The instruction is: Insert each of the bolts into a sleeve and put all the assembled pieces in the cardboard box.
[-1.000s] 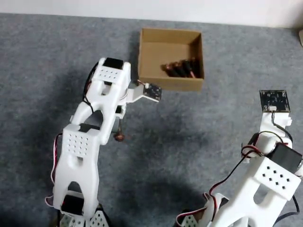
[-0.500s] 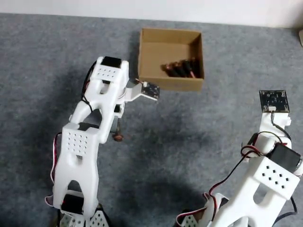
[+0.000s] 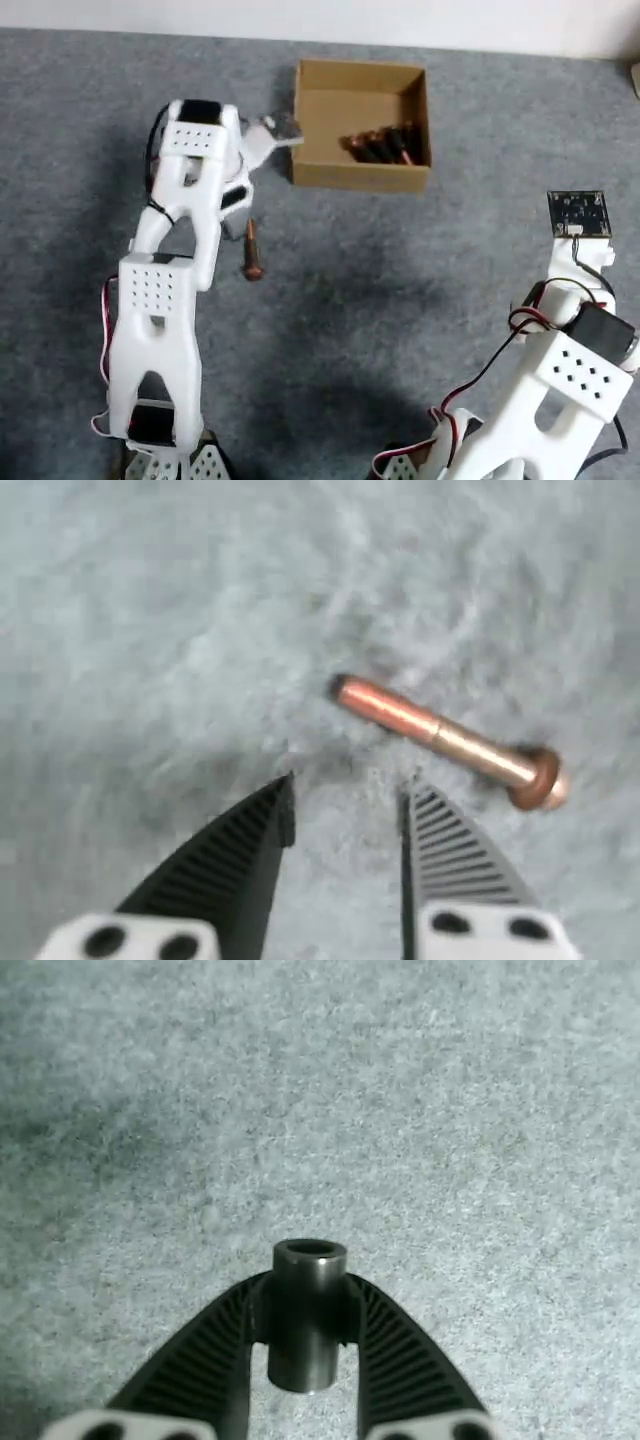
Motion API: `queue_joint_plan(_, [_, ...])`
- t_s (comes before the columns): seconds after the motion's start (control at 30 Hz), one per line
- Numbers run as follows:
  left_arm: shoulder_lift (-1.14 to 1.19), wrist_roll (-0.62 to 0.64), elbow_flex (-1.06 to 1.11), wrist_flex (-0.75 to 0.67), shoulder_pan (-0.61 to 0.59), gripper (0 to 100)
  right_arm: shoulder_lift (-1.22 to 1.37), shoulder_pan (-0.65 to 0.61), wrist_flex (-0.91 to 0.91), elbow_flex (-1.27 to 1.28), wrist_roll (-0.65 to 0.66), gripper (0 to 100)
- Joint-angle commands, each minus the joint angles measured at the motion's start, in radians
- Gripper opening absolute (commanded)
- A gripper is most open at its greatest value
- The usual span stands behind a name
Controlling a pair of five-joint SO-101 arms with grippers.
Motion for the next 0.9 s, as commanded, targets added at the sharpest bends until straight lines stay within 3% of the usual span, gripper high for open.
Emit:
queue_joint_plan(0.0, [-0.117, 0.227, -0.047, 0.008, -0.007, 18, -0.018, -0.002, -0.022, 0.015, -0.012, 0.5])
queue_joint_plan(0.27, [-0.228, 0.637, -0.015, 0.009, -0.002, 18, -0.018, -0.001, -0.030, 0.048, -0.011, 0.5])
queue_joint_plan(0.5, [-0.263, 0.934, 0.226, 0.008, 0.041, 18, -0.018, -0.010, -0.030, 0.050, -0.012, 0.5])
queue_joint_plan(0.63, [-0.262, 1.013, 0.357, 0.000, 0.105, 18, -0.018, -0.010, -0.031, 0.051, -0.012, 0.5])
queue_joint_plan(0.87, [-0.260, 1.023, 0.410, -0.086, 0.179, 18, -0.018, -0.010, -0.035, 0.108, -0.005, 0.5])
